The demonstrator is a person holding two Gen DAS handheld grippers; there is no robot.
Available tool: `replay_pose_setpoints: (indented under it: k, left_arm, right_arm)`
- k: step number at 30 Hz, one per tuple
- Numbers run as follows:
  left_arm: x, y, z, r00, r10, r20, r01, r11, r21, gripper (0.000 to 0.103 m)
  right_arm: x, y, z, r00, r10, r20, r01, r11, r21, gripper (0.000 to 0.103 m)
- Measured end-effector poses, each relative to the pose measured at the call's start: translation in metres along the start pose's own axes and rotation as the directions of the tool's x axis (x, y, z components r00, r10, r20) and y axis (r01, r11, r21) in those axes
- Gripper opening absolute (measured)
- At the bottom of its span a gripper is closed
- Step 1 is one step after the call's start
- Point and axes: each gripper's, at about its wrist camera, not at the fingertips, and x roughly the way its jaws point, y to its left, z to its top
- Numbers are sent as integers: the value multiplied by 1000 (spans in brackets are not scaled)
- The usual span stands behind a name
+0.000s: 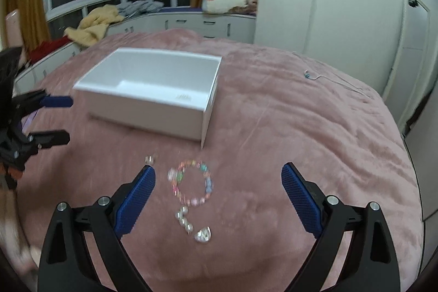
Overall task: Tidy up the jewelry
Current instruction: 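Move both open grippers back toward the remaining jewelry, then grasp the silver oval pendant with the left gripper while the right grasps the silver heart charm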
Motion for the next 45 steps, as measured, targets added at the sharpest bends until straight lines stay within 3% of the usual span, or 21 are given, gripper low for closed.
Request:
replay_pose_setpoints:
  k: [9, 21, 26, 32, 39, 44, 45]
  left_arm:
    - [30, -34, -40, 989, -119, -90, 126, 989, 73, 93]
    - [73, -55, -75, 969, -106, -222, 138, 981, 135, 93]
    - [88, -54, -78, 960, -103, -261, 138, 983, 119, 82]
    - [94, -51, -78, 958, -97, -270, 131, 985, 109, 70]
    - [95, -49, -78, 956, -89, -279, 122, 987, 104, 57]
    - [96, -47, -76, 952, -97, -289, 126, 989, 83, 28]
    - [98, -47, -76, 951, -99, -292, 127, 989, 77, 26]
  right_arm:
    - [28, -2, -47, 993, 50, -102, -54, 998, -32, 86]
    - [70, 9, -76, 975, 60, -215, -79, 994, -80, 68]
    - [81, 11, -80, 969, 69, -236, -88, 994, -72, 63]
    - [86, 11, -79, 965, 92, -244, -107, 993, -46, 46]
    - [90, 8, -78, 961, 123, -248, -129, 992, -6, 34]
    - [92, 9, -76, 957, 137, -256, -141, 990, 1, 25]
    - [92, 10, -76, 955, 146, -259, -150, 989, 6, 21]
